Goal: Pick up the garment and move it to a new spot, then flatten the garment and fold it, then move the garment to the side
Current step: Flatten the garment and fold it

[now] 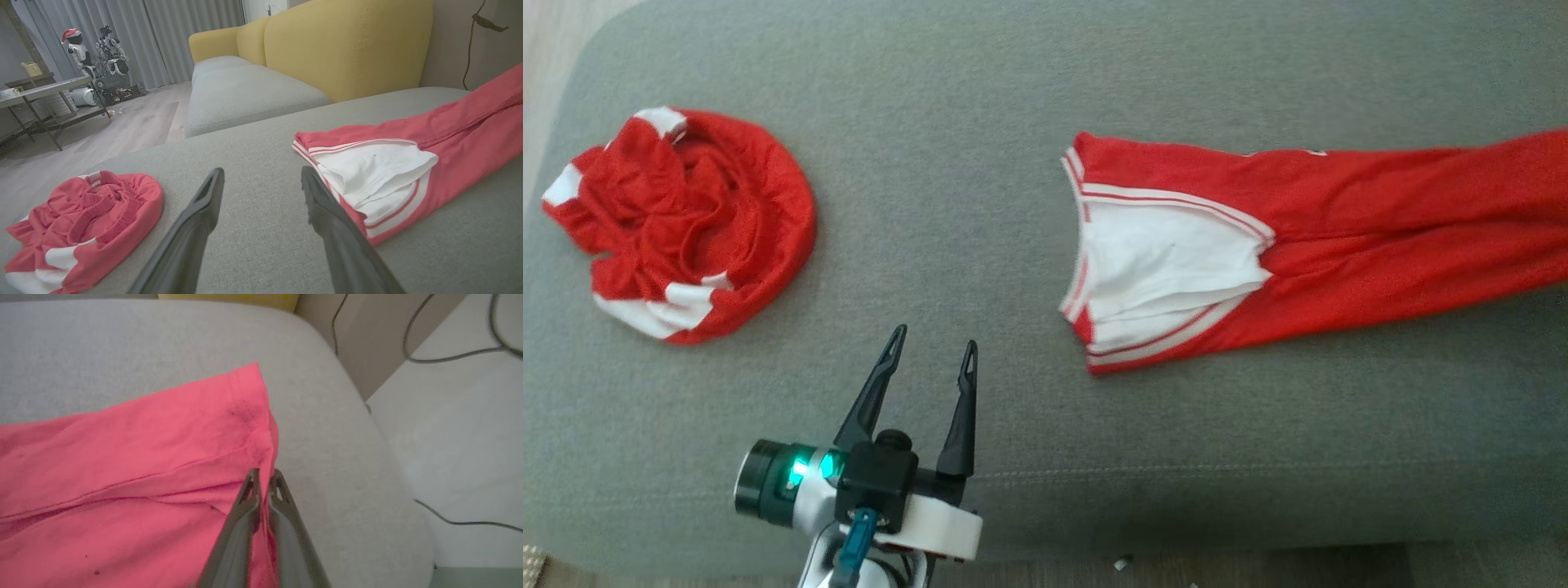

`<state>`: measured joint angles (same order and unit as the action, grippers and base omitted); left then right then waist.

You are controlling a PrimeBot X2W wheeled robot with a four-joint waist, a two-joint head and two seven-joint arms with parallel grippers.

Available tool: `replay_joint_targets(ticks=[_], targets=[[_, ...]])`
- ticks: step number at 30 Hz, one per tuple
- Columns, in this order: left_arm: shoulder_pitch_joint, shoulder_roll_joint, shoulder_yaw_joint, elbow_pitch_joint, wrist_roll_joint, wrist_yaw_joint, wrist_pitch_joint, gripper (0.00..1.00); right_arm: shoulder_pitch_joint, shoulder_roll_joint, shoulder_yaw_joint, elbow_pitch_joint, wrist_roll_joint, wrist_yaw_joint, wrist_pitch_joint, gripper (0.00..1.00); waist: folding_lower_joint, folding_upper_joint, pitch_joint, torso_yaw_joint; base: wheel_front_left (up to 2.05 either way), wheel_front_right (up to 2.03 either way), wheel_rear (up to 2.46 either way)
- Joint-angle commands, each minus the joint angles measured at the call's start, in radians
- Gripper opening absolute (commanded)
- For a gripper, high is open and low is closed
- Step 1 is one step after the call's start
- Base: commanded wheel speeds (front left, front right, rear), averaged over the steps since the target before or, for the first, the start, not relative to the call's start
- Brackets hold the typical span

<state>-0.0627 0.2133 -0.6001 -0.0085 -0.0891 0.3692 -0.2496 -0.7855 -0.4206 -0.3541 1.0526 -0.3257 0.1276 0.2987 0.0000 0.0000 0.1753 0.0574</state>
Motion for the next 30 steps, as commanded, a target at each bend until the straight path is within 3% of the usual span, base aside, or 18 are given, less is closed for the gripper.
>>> replay_joint_targets(ticks=[1,10,17,24,30], targets=[[-0.009,-0.005,0.043,-0.030,0.009,-0.001,-0.012,1.00,-0.054,-0.018,0.044,-0.065,-0.007,0.003,0.001,0.00,0.0000,0.0000,-0.011,-0.015,0.00,0.00,0.00],[0.008,-0.014,0.057,-0.016,0.013,-0.020,-0.012,1.00,-0.083,0.112,0.262,-0.210,0.122,0.003,0.018,0.00,0.0000,0.0000,-0.040,-0.026,0.00,0.00,0.00],[0.006,-0.011,0.080,-0.013,0.018,-0.038,-0.012,1.00,0.038,0.206,0.524,-0.466,0.321,0.003,0.113,0.00,0.0000,0.0000,-0.060,0.018,0.00,0.00,0.00],[0.017,-0.011,0.096,-0.016,0.019,-0.053,-0.012,1.00,0.206,0.255,0.619,-0.662,0.419,0.003,0.203,0.00,0.0000,0.0000,-0.073,0.075,0.00,0.00,0.00],[0.016,-0.027,0.091,-0.005,0.025,-0.070,-0.012,1.00,0.277,0.318,0.623,-0.663,0.424,0.003,0.230,0.00,0.0000,0.0000,-0.072,0.109,0.00,0.00,0.00]])
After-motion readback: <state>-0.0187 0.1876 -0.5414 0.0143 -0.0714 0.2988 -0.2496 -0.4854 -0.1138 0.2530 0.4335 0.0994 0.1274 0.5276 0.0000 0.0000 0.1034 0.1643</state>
